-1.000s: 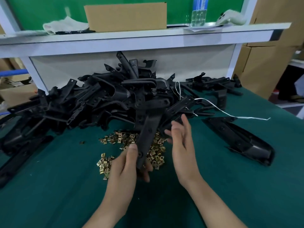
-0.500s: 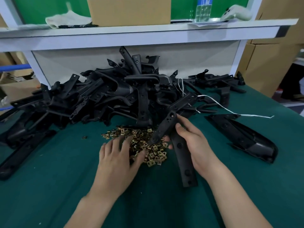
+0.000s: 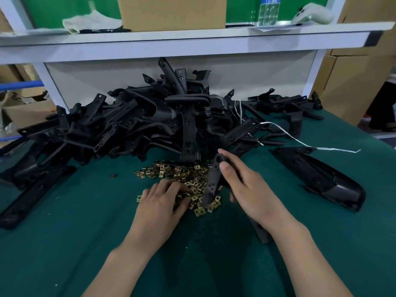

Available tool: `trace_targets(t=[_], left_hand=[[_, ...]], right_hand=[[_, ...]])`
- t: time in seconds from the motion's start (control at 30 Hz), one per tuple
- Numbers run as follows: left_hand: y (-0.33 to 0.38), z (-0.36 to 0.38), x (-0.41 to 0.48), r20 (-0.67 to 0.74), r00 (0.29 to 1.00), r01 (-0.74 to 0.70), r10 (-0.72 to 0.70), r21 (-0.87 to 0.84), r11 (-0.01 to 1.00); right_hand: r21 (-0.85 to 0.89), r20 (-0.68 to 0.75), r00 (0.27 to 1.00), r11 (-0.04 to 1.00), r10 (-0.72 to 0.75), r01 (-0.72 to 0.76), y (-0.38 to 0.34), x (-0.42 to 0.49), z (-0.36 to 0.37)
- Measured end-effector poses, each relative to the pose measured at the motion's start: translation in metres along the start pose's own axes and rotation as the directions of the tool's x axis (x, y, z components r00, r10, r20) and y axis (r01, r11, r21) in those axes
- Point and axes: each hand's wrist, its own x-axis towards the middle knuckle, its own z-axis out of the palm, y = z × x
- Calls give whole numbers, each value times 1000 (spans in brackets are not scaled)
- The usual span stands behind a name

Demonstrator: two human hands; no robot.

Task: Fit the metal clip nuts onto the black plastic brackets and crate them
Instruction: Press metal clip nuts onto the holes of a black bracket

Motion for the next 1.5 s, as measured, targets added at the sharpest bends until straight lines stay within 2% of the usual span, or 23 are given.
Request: trace_targets(t=[0.07,0.17,0.33,0.5,0.67,0.73,0.77,0.83,0.87,0.93,1.03,1.13,1.3,1.5], left_hand=[[0,1,0,-24,1000,-10,10,16,1000],[2,1,1,-52,999,-12,15,54,998],[6,0,2,-78,995,-43,54,136,990],[5,-1,1,-139,988,-57,70,94,994],[6,-9,1,-334,938,-92,91,12,996],[11,-12,-1,-363,924,-139,121,-22,990],[15,-12,-3,-351,929,-155,116,-86,984],[25,-14,-8,-263,965,-90,-6,-350,933],[30,-13,-9,-185,979,-13,-89,-489,872],[35,-9,-9,-44,976,132,-215,-663,737],[37,-4,-7,47,957,210,-288,-796,568],[33,-4,-5,70,953,209,-294,-857,472],[33,-4,-3,77,956,220,-284,-829,515],[35,-3,-5,73,962,215,-262,-795,568]], right_hand=[[-159,10,999,986,-53,54,-2,0,0],[-290,1,998,956,-57,55,-6,-2,-1],[-590,2,998,806,-63,52,-12,-5,-2],[-638,-5,998,768,-66,48,-13,3,1],[-668,73,993,734,-96,120,-7,3,12],[-685,98,988,712,-120,154,-4,2,15],[-687,109,986,707,-127,167,-3,1,16],[-688,139,982,701,-125,186,-2,1,19],[-685,156,980,702,-120,195,-1,1,20],[-667,181,977,716,-110,204,1,1,21],[-623,176,980,759,-95,186,4,2,18],[-565,129,989,815,-70,131,8,4,13],[-486,89,994,869,-55,91,12,5,7],[-479,91,994,873,-52,89,13,4,8]])
